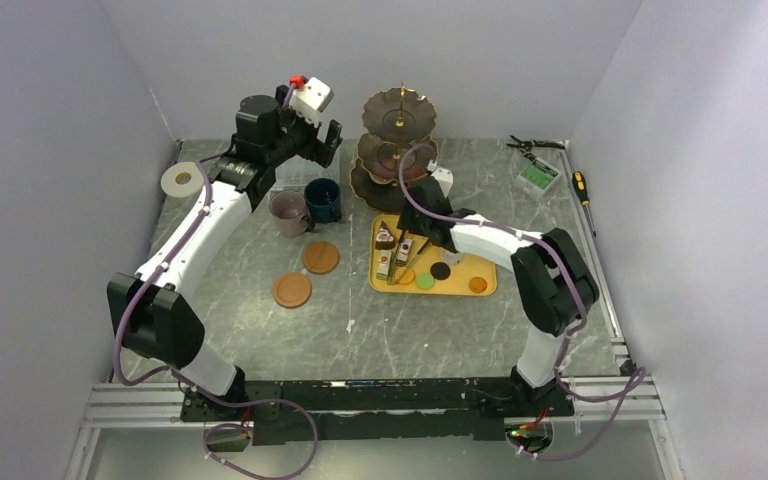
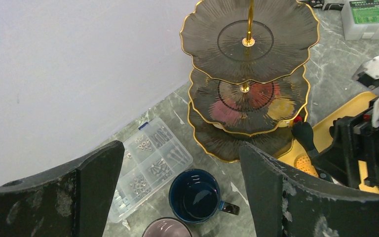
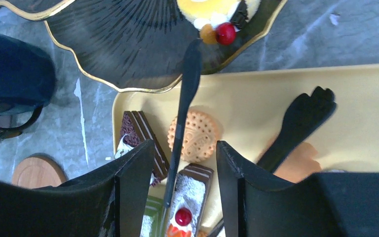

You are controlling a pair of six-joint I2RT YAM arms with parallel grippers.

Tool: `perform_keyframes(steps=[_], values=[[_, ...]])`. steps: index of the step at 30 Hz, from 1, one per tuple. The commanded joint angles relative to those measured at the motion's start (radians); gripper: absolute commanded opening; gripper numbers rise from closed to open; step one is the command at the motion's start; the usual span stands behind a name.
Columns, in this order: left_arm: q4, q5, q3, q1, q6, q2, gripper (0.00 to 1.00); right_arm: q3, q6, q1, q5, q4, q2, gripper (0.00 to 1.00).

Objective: Serve the afternoon tea

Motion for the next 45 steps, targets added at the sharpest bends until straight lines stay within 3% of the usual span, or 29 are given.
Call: perform_keyframes(steps=[1, 6, 12, 16, 31, 35, 39, 45], values=[[0.029, 0.011, -0.001, 0.005, 0.015, -0.045, 0.93, 0.074, -0.025, 0.017, -0.011, 0.035, 0.052, 0.53], [0.031, 0.007, -0.001, 0.008, 0.019, -0.046, 0.93, 0.102, -0.033, 0.022, 0.008, 0.043, 0.094, 0.45], [0.031, 0.009, -0.002, 0.011, 0.018, -0.048, 0.93, 0.097, -0.047, 0.025, 0.028, 0.051, 0.086, 0.15], [0.031, 0.012, -0.002, 0.012, 0.014, -0.048, 0.93, 0.078, -0.066, 0.031, 0.038, 0.063, 0.049, 0.02], [0.02, 0.052, -0.002, 0.012, 0.013, -0.058, 0.93, 0.074, -0.11, 0.064, 0.05, 0.006, -0.109, 0.0], [-0.016, 0.169, 0.002, 0.03, 0.001, -0.072, 0.93, 0.051, -0.192, 0.06, -0.081, -0.043, -0.216, 0.0], [-0.11, 0.396, 0.009, 0.041, 0.051, -0.101, 0.93, 0.027, -0.302, 0.056, -0.291, -0.125, -0.34, 0.0], [-0.387, 0.774, 0.044, 0.042, 0.278, -0.13, 0.93, 0.021, -0.421, 0.053, -0.56, -0.27, -0.489, 0.0]])
